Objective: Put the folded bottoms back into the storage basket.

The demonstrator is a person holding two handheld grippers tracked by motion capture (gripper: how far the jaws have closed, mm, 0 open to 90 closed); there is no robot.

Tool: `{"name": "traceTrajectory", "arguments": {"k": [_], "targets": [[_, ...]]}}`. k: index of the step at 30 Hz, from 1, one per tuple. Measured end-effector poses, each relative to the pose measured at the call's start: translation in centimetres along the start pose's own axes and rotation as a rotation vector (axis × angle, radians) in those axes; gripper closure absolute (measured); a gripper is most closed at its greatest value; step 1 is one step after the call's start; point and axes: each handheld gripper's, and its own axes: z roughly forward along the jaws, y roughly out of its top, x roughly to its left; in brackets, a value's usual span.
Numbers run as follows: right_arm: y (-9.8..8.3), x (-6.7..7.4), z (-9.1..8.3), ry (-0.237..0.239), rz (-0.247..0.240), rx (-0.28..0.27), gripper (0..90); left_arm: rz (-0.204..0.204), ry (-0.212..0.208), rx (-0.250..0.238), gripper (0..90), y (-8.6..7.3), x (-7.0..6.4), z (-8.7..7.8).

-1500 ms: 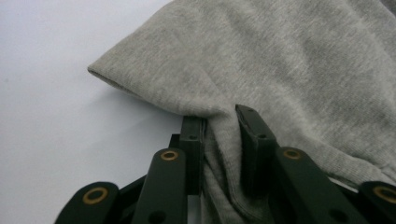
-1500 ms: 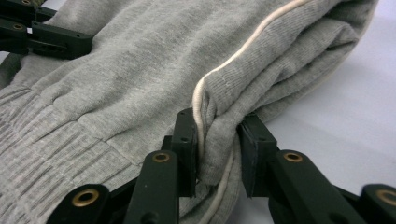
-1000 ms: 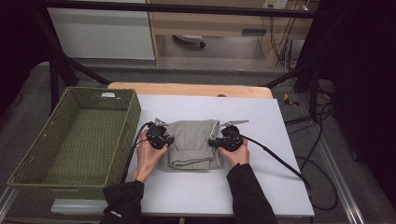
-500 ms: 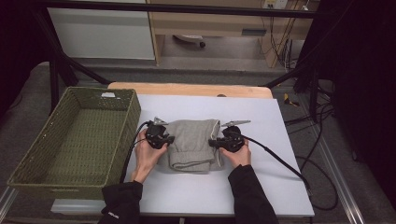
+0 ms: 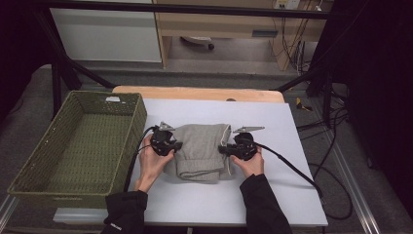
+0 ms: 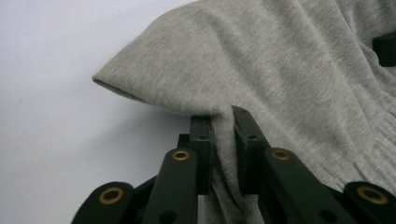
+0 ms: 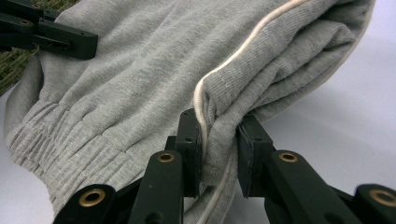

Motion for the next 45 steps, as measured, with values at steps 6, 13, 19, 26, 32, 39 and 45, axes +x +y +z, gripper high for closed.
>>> {"name": "traceTrajectory", "arguments": {"k": [6, 13, 19, 26, 32, 39, 45], "targets": [[0.0, 0.2, -0.7, 0.006, -0.003, -0.013, 74.1, 0.015, -0.003, -0.013, 80.2, 0.3, -0.4, -0.8], [0.0, 0.6, -1.3, 0.019, 0.000, -0.023, 74.1, 0.025, -0.008, -0.012, 80.3, 0.3, -0.9, -1.7], [-0.2, 0.9, -1.8, 0.026, -0.005, -0.033, 74.2, 0.034, -0.013, -0.015, 80.2, 0.3, -1.1, -2.4], [-0.4, 1.4, -2.4, 0.032, -0.003, -0.036, 74.2, 0.050, -0.017, -0.016, 80.2, 0.2, -1.6, -3.1], [-0.6, 1.8, -3.1, 0.039, -0.012, -0.046, 74.2, 0.053, -0.030, -0.021, 80.3, 0.0, -2.0, -3.6], [-1.0, 2.3, -3.7, 0.044, -0.021, -0.051, 74.2, 0.066, -0.038, -0.027, 80.2, -0.2, -2.4, -4.4], [-1.2, 2.6, -4.2, 0.050, -0.020, -0.059, 74.2, 0.077, -0.039, -0.033, 80.2, -0.3, -2.7, -5.0]]}}
